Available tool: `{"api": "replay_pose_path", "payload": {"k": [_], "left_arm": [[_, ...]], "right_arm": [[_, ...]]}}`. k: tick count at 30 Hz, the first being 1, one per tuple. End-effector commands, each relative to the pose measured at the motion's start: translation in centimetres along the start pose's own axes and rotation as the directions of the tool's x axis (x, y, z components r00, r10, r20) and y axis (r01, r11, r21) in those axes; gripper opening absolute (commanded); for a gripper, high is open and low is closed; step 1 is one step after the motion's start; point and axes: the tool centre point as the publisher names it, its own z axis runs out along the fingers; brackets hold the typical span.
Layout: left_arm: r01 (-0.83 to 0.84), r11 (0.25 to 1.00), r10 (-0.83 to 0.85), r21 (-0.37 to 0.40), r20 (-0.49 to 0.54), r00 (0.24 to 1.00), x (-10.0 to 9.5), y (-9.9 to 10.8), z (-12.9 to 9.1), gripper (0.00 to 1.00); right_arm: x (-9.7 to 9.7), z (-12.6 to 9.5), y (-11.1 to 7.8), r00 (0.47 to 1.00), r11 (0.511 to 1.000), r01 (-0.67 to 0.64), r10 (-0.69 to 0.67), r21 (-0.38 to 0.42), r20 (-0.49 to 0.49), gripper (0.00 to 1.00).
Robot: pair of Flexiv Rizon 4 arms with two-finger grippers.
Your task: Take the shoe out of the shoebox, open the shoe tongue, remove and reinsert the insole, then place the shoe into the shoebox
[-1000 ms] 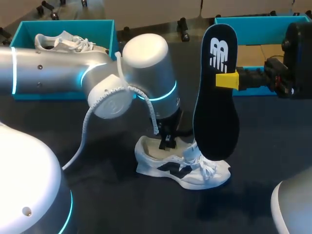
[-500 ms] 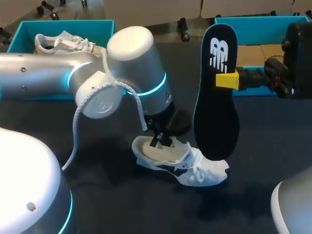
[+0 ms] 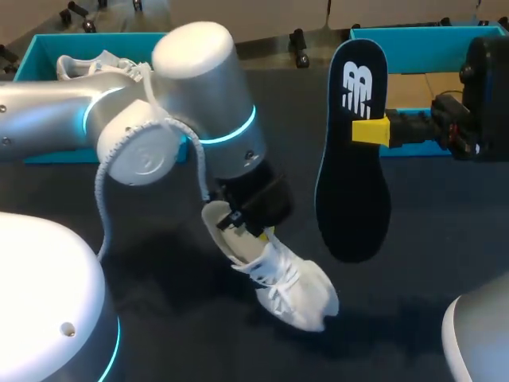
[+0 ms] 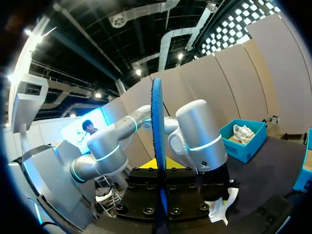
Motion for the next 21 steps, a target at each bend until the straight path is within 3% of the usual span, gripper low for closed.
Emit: {"api": "replay_pose_path", "payload": {"k": [1,9,21], "left_arm": [[-0.195,0.98,0.194,0.031,0.022,0.981,2.9,0.4,-2.8,0.0],[-0.425,0.905,0.422,0.023,0.067,0.904,5.0,-1.1,-3.2,0.0],[-0.425,0.905,0.422,0.023,0.067,0.904,5.0,-1.1,-3.2,0.0]], "right_arm": [[0.3,0.6,0.2,1.0,1.0,-0.002,0.002,0.0,0.006,0.0],[0.3,0.6,0.2,1.0,1.0,-0.002,0.002,0.0,0.006,0.0],[0.3,0.6,0.2,1.0,1.0,-0.002,0.002,0.0,0.006,0.0]]}}
